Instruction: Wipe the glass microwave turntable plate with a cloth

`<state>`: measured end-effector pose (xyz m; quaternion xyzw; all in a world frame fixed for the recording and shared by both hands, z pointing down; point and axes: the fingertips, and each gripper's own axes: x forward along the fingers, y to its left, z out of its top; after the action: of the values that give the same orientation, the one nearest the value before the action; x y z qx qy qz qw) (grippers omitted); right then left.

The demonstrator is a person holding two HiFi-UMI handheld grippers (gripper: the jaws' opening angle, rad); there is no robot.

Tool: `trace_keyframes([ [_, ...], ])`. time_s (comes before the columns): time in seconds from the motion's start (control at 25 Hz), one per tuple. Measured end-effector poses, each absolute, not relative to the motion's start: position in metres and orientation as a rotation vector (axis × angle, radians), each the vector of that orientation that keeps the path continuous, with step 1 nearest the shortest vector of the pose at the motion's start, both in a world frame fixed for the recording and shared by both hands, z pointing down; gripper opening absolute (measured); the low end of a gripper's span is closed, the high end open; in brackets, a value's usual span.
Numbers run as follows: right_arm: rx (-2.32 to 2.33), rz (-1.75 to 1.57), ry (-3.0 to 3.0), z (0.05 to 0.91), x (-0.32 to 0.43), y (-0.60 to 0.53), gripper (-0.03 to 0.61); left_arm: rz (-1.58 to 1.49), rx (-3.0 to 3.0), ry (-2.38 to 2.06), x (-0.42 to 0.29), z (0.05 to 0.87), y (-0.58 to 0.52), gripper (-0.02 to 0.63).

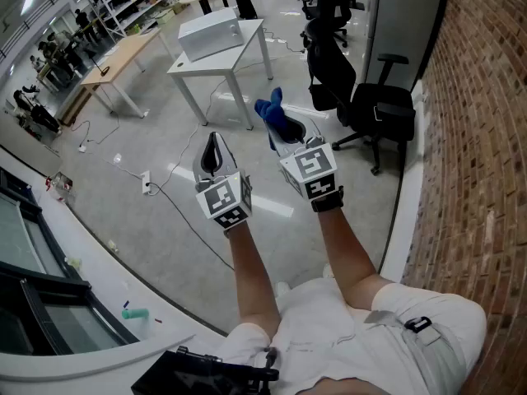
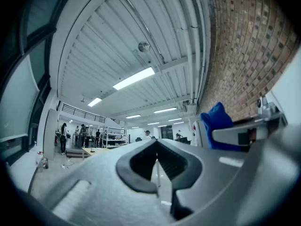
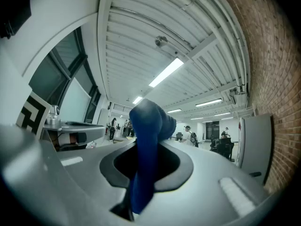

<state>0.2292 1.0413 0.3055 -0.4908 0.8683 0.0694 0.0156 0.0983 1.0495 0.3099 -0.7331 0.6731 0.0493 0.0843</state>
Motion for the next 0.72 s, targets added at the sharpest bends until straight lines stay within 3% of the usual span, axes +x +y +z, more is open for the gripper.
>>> trace_keyframes([
  [0.72, -1.561, 0.008, 2.678, 0.329, 0.305, 1.028, 0.069, 0.09, -2.142, 2.059, 0.156, 0.317, 1.05, 0.003],
])
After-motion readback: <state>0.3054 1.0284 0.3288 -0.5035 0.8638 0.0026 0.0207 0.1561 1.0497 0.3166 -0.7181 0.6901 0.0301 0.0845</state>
